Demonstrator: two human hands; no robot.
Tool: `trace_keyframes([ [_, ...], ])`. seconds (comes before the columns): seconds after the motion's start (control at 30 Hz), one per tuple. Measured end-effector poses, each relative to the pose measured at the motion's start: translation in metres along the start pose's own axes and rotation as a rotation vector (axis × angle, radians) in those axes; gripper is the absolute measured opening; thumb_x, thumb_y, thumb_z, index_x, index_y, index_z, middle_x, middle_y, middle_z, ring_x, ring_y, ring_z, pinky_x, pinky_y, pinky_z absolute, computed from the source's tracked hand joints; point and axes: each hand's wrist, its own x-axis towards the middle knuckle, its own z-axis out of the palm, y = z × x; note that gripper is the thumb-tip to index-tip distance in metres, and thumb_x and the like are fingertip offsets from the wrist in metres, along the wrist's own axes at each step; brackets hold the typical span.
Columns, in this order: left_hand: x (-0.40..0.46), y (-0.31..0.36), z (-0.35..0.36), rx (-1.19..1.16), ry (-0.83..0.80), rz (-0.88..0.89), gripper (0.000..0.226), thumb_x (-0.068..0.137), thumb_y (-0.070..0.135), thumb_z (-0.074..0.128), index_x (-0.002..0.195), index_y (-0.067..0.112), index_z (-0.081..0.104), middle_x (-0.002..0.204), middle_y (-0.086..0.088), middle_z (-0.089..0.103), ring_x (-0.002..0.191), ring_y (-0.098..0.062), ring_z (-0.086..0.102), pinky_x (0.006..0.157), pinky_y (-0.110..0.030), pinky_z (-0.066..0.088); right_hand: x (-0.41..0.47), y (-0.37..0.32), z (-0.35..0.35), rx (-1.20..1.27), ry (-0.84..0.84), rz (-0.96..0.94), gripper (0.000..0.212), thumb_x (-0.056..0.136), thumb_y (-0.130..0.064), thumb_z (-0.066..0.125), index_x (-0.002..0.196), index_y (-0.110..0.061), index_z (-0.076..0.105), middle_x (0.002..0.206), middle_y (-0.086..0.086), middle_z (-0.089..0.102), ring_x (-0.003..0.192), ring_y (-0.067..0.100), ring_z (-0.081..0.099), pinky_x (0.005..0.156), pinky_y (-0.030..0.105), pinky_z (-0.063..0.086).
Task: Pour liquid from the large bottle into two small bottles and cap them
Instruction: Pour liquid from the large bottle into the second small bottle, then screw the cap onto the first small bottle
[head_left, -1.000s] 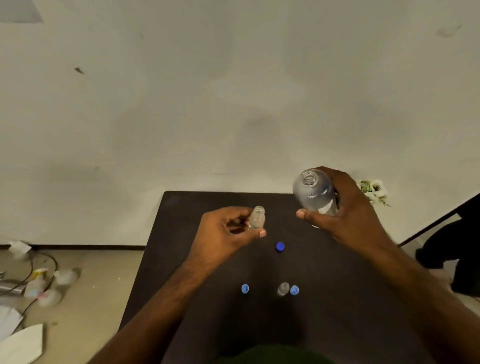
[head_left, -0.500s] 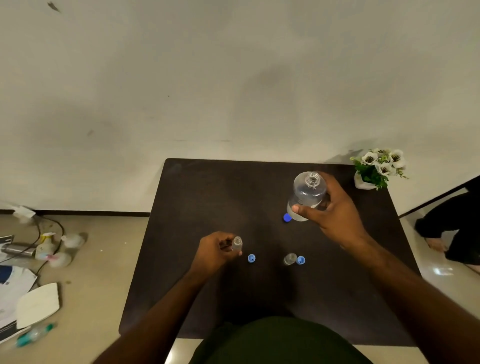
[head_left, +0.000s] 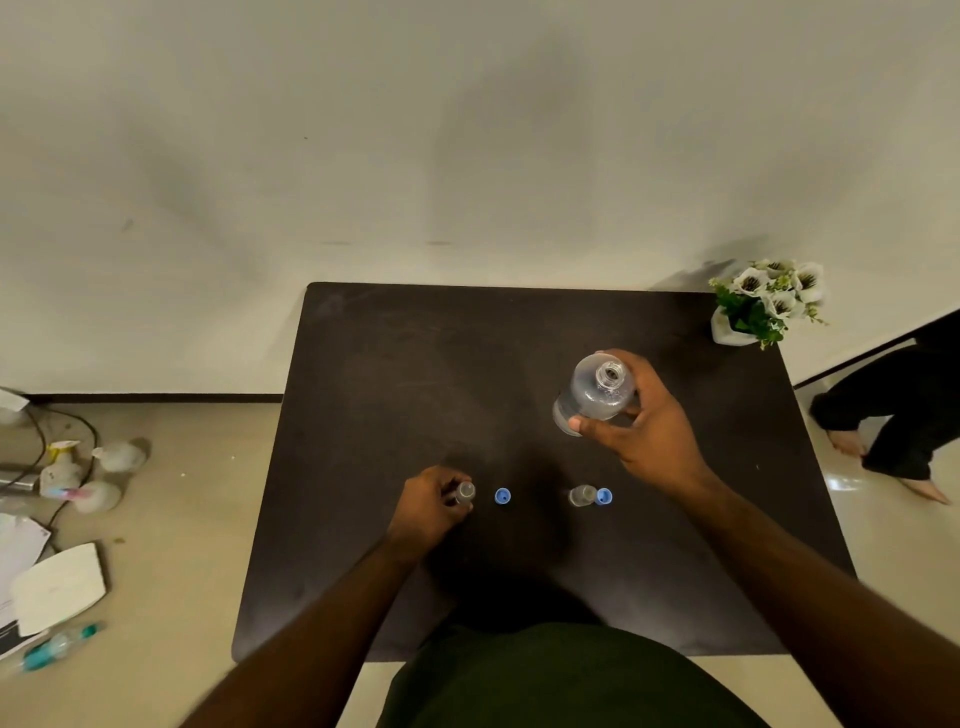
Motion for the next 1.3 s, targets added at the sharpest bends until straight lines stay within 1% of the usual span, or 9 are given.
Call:
trace_keyframes([
  [0.23, 0.007, -0.010, 0.007, 0.036, 0.008, 0.036, 0.027, 0.079, 0.010, 0.083, 0.102, 0.020, 0.075, 0.100, 0.006, 0.071, 0.091, -0.007, 0.070, 0.082, -0.022, 0.057, 0.004, 0.008, 0.009, 0.014, -0.013, 0.021, 0.074, 0.071, -0.017, 0.091, 0.133, -0.030, 0.053, 0.126, -0.016, 0.061, 0.118, 0.005, 0.060, 0.096, 0.025, 0.054],
  [0.43, 0.013, -0.012, 0.012, 0.024, -0.003, 0.050, 0.032, 0.077, 0.007, 0.084, 0.102, 0.025, 0.073, 0.103, 0.005, 0.070, 0.094, -0.007, 0.069, 0.086, -0.022, 0.057, 0.008, 0.015, 0.010, -0.006, -0.029, 0.029, 0.076, 0.071, -0.018, 0.091, 0.135, -0.028, 0.052, 0.128, -0.016, 0.060, 0.121, 0.005, 0.059, 0.098, 0.025, 0.053],
  [0.63, 0.013, -0.013, 0.014, -0.005, 0.019, 0.057, 0.043, 0.076, 0.002, 0.083, 0.095, 0.037, 0.066, 0.101, 0.008, 0.070, 0.095, -0.007, 0.070, 0.085, -0.018, 0.056, 0.019, 0.026, 0.015, -0.020, -0.053, 0.046, 0.075, 0.070, -0.017, 0.091, 0.133, -0.028, 0.053, 0.125, -0.018, 0.062, 0.117, 0.002, 0.060, 0.095, 0.018, 0.052],
  [0.73, 0.012, -0.015, 0.015, -0.008, 0.021, 0.061, 0.040, 0.075, -0.001, 0.081, 0.102, 0.027, 0.071, 0.103, 0.008, 0.068, 0.097, -0.008, 0.070, 0.085, -0.010, 0.053, 0.028, 0.034, 0.022, -0.035, -0.060, 0.049, 0.074, 0.068, -0.015, 0.092, 0.131, -0.027, 0.055, 0.121, -0.021, 0.063, 0.113, -0.006, 0.060, 0.090, 0.010, 0.049],
  [0.87, 0.009, -0.018, 0.011, -0.001, 0.016, 0.072, 0.046, 0.073, -0.003, 0.083, 0.115, 0.013, 0.072, 0.110, 0.006, 0.066, 0.105, -0.011, 0.069, 0.093, -0.005, 0.048, 0.041, 0.046, 0.031, -0.067, -0.082, 0.079, 0.074, 0.069, -0.014, 0.091, 0.129, -0.032, 0.052, 0.116, -0.026, 0.060, 0.108, -0.013, 0.058, 0.085, 0.004, 0.046],
  [1.0, 0.000, -0.020, 0.002, -0.004, 0.020, 0.070, 0.053, 0.075, 0.002, 0.085, 0.123, 0.014, 0.068, 0.119, 0.006, 0.065, 0.111, -0.007, 0.065, 0.100, -0.010, 0.047, 0.054, 0.061, 0.039, -0.088, -0.106, 0.124, 0.074, 0.070, -0.013, 0.090, 0.130, -0.032, 0.051, 0.115, -0.026, 0.058, 0.106, -0.009, 0.058, 0.091, 0.012, 0.047],
  [1.1, -0.008, -0.021, -0.004, -0.012, 0.050, 0.063, 0.054, 0.076, 0.006, 0.086, 0.125, 0.018, 0.067, 0.121, 0.010, 0.064, 0.110, -0.004, 0.064, 0.099, -0.010, 0.048, 0.062, 0.070, 0.045, -0.078, -0.099, 0.149, 0.073, 0.069, -0.011, 0.089, 0.129, -0.031, 0.052, 0.113, -0.028, 0.059, 0.104, -0.016, 0.057, 0.085, 0.005, 0.045],
  [1.2, -0.012, -0.018, -0.006, -0.029, 0.073, 0.057, 0.054, 0.076, 0.008, 0.087, 0.126, 0.018, 0.067, 0.120, 0.011, 0.064, 0.108, -0.002, 0.063, 0.096, -0.004, 0.046, 0.068, 0.077, 0.052, -0.074, -0.120, 0.179, 0.072, 0.071, -0.010, 0.088, 0.131, -0.028, 0.051, 0.111, -0.028, 0.058, 0.102, -0.012, 0.058, 0.083, 0.005, 0.044],
  [1.3, -0.013, -0.014, -0.006, -0.035, 0.083, 0.049, 0.054, 0.077, 0.010, 0.087, 0.126, 0.019, 0.067, 0.121, 0.013, 0.064, 0.108, 0.000, 0.063, 0.095, -0.003, 0.045, 0.073, 0.082, 0.057, -0.077, -0.132, 0.176, 0.070, 0.072, -0.009, 0.087, 0.127, -0.033, 0.050, 0.110, -0.029, 0.057, 0.102, -0.014, 0.057, 0.083, 0.001, 0.042],
])
